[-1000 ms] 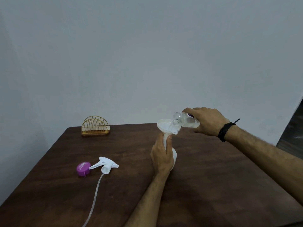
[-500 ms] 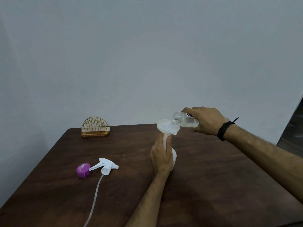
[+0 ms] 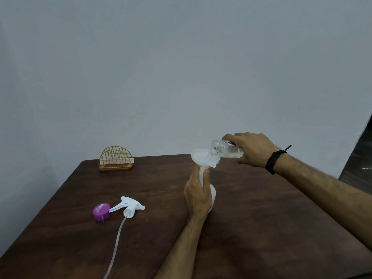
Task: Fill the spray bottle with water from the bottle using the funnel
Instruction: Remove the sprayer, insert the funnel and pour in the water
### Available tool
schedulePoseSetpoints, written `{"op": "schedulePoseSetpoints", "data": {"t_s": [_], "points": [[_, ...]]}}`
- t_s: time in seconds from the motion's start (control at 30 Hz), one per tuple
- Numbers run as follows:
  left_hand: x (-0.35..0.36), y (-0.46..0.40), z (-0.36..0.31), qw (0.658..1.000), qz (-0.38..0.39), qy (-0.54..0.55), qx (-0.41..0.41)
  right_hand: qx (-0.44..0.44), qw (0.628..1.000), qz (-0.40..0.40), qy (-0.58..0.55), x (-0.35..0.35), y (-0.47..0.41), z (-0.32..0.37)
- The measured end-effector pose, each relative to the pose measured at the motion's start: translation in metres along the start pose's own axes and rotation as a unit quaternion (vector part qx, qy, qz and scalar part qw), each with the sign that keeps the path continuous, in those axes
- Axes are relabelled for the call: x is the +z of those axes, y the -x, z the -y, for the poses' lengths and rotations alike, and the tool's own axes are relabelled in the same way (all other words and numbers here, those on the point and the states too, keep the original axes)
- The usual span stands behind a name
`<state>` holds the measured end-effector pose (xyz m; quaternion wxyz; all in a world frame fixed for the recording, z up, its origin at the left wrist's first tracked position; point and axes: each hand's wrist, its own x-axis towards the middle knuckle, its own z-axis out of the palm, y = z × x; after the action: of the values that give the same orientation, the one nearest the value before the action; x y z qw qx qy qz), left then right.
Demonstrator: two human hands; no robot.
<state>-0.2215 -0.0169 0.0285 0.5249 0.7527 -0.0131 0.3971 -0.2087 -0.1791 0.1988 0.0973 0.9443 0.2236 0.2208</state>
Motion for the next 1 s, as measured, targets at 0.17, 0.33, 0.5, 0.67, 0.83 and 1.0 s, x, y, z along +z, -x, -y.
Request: {"op": "schedulePoseSetpoints", "data": {"t_s": [0.17,0.33,0.5,0.67,0.83,1.0], "points": [[0.0009,-0.0003,0.0013,1.000,-0.001,-0.010,-0.004,0.002,1.000,0.003,0.003,0.0000,-0.0007,-0.0003],[0.0010,-0.0005,0.0018,1.000,-0.003,-0.007,0.000,0.000,1.000,0.003,0.006,0.0002,-0.0019,-0.0012],[0.0003,-0.0005,0.0009,1.000,-0.001,-0.004,0.001,-0.001,1.000,-0.001,0.004,0.0014,-0.0037,-0.0021],[-0.0002,-0.0002,0.0001,1.000,0.000,-0.007,0.001,-0.004,1.000,-0.010,0.008,0.0031,-0.0059,-0.0041],[-0.0005,0.0001,-0.0001,1.000,-0.005,-0.007,0.003,-0.008,1.000,-0.011,0.014,0.0024,-0.0073,-0.0059],[-0.0006,0.0004,-0.0002,1.000,-0.002,0.000,0.002,-0.009,1.000,-0.015,0.025,0.0031,-0.0083,-0.0059]]}}
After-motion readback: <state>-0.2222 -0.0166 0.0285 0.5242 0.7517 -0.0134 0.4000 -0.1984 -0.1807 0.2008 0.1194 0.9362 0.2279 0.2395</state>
